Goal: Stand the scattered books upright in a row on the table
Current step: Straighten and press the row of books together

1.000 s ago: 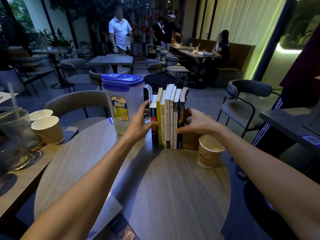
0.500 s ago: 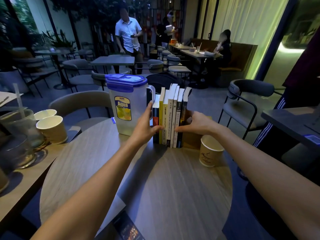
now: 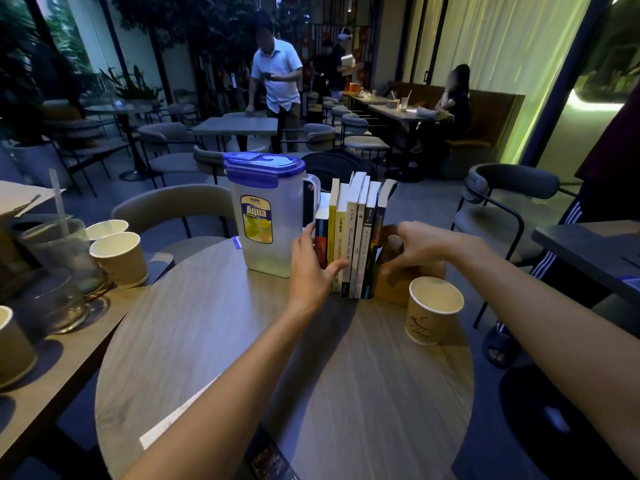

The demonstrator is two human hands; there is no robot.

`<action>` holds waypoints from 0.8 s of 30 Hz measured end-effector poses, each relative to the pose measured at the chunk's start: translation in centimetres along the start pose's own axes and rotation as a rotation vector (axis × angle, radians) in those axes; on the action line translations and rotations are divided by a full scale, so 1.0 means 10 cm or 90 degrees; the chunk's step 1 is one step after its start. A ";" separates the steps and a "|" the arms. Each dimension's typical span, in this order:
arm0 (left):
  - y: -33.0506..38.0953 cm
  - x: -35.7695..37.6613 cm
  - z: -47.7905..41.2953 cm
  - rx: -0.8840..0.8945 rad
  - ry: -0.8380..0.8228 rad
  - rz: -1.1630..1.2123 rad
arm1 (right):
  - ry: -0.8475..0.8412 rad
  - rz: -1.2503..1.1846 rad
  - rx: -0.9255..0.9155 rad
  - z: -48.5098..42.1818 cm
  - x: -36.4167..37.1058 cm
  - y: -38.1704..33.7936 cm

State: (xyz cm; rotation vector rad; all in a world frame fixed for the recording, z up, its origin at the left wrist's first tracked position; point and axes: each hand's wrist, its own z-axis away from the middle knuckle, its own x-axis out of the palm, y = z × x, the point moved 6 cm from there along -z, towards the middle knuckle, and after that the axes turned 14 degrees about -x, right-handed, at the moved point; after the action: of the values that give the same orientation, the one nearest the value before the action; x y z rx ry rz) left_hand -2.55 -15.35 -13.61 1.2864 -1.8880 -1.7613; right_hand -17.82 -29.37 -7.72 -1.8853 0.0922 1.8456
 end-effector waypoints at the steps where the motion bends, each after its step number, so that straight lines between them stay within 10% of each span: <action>1: 0.00 0.00 -0.01 -0.005 -0.002 -0.003 | -0.008 0.017 -0.001 -0.02 0.00 0.01; 9: -0.06 -0.01 -0.05 -0.044 -0.013 -0.002 | 0.137 0.006 -0.026 -0.06 -0.29 -0.09; 24: -0.01 0.00 -0.16 -0.021 -0.091 0.015 | 0.089 -0.220 -0.043 -0.17 -0.03 -0.13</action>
State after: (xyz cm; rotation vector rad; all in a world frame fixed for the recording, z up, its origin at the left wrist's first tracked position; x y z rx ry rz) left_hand -1.39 -16.35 -13.29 1.1510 -1.9313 -1.9104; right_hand -15.79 -29.01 -7.09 -1.9327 -0.2368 1.5025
